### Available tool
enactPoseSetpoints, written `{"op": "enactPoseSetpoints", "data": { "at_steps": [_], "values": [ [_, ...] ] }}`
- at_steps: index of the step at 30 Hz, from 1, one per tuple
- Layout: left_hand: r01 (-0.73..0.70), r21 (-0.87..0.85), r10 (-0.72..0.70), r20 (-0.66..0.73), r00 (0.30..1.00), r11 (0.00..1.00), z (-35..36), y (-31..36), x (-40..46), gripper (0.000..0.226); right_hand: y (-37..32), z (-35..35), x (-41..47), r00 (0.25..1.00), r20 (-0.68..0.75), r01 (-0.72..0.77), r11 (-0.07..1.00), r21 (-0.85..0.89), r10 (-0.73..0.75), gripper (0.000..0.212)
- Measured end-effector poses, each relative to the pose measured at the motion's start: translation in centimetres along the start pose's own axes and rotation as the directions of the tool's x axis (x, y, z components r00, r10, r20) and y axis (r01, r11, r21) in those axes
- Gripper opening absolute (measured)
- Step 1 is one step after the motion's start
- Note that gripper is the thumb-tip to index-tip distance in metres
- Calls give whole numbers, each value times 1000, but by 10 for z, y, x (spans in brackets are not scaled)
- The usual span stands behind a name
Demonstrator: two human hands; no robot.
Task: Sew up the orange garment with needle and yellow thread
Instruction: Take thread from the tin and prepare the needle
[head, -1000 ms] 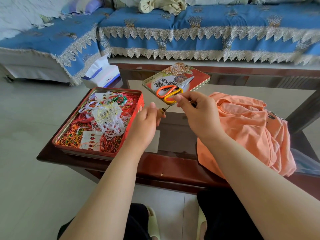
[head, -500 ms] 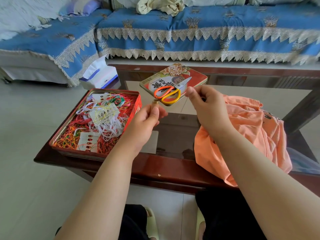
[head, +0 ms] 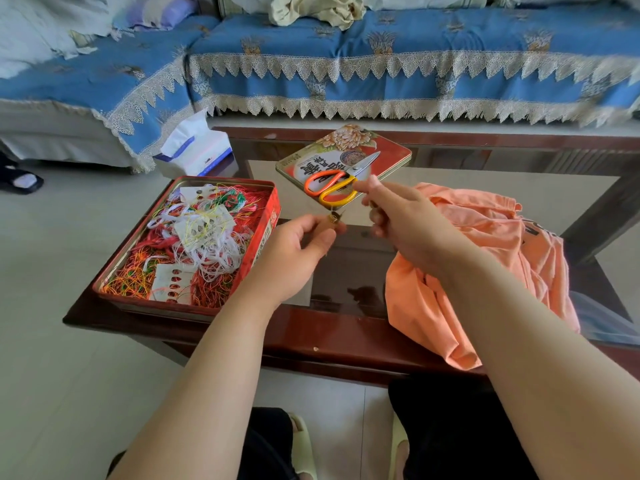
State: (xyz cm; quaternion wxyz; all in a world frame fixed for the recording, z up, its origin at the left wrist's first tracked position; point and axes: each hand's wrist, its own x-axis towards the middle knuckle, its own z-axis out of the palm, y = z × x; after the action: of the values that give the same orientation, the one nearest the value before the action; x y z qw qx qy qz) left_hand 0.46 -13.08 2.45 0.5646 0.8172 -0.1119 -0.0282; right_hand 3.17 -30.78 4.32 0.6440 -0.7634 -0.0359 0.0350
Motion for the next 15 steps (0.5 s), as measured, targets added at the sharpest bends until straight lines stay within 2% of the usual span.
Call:
{"op": "enactPoseSetpoints", "data": {
  "at_steps": [1,2,5,8,10,15],
  "values": [
    [-21,59,24,-49,998,998,0,0,1,19,1,-5,0,998,44,-34,999,13,34,39],
    [-49,119,60,-92,994,992,0,0,1,20,2,-9,-2,996,88,-27,997,-70,33,43],
    [-112,269,159,-160,974,957,0,-1,2,22,-1,-11,-10,974,196,182,902,-391,-111,44],
    [-98,343,165,-170,972,934,3,-1,2,24,-5,-3,-12,955,134,295,896,-331,-265,36],
    [-94,355,159,-160,974,930,4,-2,2,23,-3,-2,-9,955,88,298,910,-288,-284,26],
    [-66,350,118,-129,985,935,6,-4,3,24,-1,-2,-8,946,118,324,887,-330,-302,24]
  ]
}}
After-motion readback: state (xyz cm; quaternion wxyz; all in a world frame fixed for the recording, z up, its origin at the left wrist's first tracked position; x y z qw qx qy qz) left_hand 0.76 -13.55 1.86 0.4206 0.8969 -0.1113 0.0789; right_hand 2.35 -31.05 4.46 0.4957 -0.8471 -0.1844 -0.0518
